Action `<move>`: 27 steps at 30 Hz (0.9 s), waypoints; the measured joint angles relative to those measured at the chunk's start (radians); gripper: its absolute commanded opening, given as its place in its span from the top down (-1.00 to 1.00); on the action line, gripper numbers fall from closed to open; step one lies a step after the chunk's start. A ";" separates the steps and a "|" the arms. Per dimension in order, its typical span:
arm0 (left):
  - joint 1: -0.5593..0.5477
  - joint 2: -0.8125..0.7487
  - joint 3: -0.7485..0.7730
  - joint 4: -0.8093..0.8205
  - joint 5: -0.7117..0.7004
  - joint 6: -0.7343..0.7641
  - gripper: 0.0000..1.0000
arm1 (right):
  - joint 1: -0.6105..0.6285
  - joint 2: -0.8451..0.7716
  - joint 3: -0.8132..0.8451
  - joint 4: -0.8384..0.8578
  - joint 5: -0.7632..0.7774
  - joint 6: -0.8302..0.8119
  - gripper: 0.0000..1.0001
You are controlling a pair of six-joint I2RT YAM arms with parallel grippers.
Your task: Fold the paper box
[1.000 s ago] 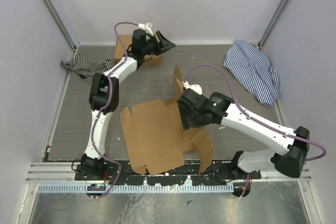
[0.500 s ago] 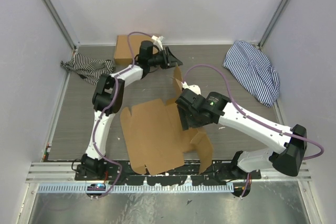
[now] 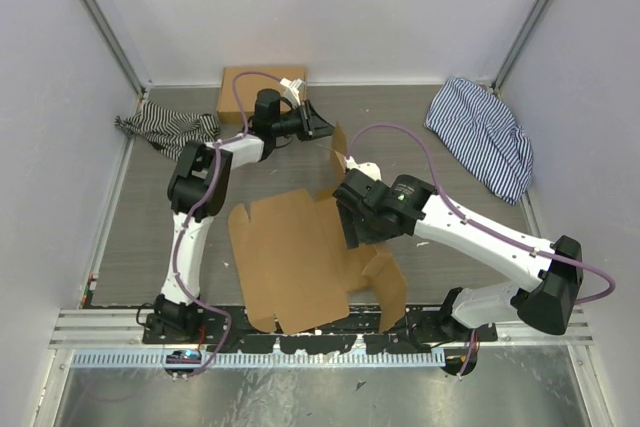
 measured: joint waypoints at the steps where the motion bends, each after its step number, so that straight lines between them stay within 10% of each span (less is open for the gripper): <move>1: 0.005 -0.007 -0.008 0.005 0.006 -0.003 0.48 | 0.000 0.000 0.000 0.000 0.000 0.000 -0.38; 13: 0.027 -0.196 -0.267 0.150 0.075 -0.023 0.53 | 0.000 -0.001 0.000 0.000 0.004 -0.006 -0.35; 27: 0.043 -0.541 -0.552 0.023 -0.111 0.060 0.49 | -0.003 0.126 0.171 -0.143 0.300 0.032 0.89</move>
